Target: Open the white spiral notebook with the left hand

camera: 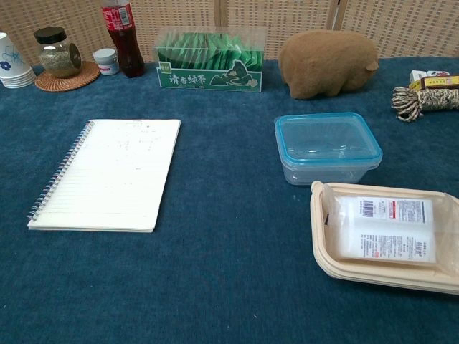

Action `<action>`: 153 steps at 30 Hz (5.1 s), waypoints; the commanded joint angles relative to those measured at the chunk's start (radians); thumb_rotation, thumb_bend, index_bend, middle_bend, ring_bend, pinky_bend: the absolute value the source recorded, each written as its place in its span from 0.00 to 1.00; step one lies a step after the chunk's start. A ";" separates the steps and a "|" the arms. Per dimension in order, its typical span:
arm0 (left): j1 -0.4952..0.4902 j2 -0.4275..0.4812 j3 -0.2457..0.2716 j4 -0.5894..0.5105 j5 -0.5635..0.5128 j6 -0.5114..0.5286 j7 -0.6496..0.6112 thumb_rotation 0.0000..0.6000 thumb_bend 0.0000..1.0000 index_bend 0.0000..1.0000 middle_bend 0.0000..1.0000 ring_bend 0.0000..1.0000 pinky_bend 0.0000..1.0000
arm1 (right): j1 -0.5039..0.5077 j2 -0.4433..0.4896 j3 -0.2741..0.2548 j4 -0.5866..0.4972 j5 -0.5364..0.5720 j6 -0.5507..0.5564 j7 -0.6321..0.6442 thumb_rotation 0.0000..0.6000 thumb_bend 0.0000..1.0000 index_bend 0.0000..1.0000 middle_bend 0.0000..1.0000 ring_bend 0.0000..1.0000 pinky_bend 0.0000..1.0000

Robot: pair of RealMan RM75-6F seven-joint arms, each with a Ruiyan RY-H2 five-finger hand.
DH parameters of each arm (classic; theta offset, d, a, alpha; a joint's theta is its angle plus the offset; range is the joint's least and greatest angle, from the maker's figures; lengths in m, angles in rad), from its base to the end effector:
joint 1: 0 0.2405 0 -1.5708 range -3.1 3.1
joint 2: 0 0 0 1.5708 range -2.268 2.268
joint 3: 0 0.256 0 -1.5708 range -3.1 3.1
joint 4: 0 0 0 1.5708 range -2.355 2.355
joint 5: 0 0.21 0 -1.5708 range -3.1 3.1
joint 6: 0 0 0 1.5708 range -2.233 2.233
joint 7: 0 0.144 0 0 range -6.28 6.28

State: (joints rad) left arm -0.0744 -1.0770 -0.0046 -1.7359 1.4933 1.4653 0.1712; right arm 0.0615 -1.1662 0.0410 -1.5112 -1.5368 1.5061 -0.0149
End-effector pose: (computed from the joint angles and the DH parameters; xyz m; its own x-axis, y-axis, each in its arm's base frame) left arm -0.2967 0.1663 0.1529 0.4768 0.0769 0.8757 0.8785 -0.0069 -0.4777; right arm -0.3255 -0.1728 0.1529 0.4594 0.0040 0.8882 -0.8880 -0.0186 0.4594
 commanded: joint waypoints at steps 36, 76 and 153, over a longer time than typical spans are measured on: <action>-0.182 -0.094 0.023 -0.065 0.051 -0.290 0.157 1.00 0.23 0.10 0.04 0.00 0.00 | -0.018 0.007 0.004 -0.038 0.010 0.020 -0.028 1.00 0.24 0.09 0.09 0.07 0.14; -0.335 -0.537 -0.022 0.092 -0.100 -0.366 0.535 1.00 0.23 0.04 0.00 0.00 0.00 | -0.061 0.020 0.009 -0.006 0.023 0.062 0.037 1.00 0.24 0.09 0.09 0.07 0.14; -0.110 -0.404 -0.052 0.044 -0.160 0.090 0.288 1.00 0.49 0.04 0.10 0.00 0.00 | -0.119 0.013 0.027 0.040 -0.005 0.153 0.153 1.00 0.25 0.09 0.08 0.07 0.14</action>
State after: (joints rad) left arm -0.2050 -1.5063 -0.0639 -1.6742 1.3409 1.5389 0.4751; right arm -0.0575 -1.1531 0.0680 -1.4706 -1.5412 1.6594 0.1381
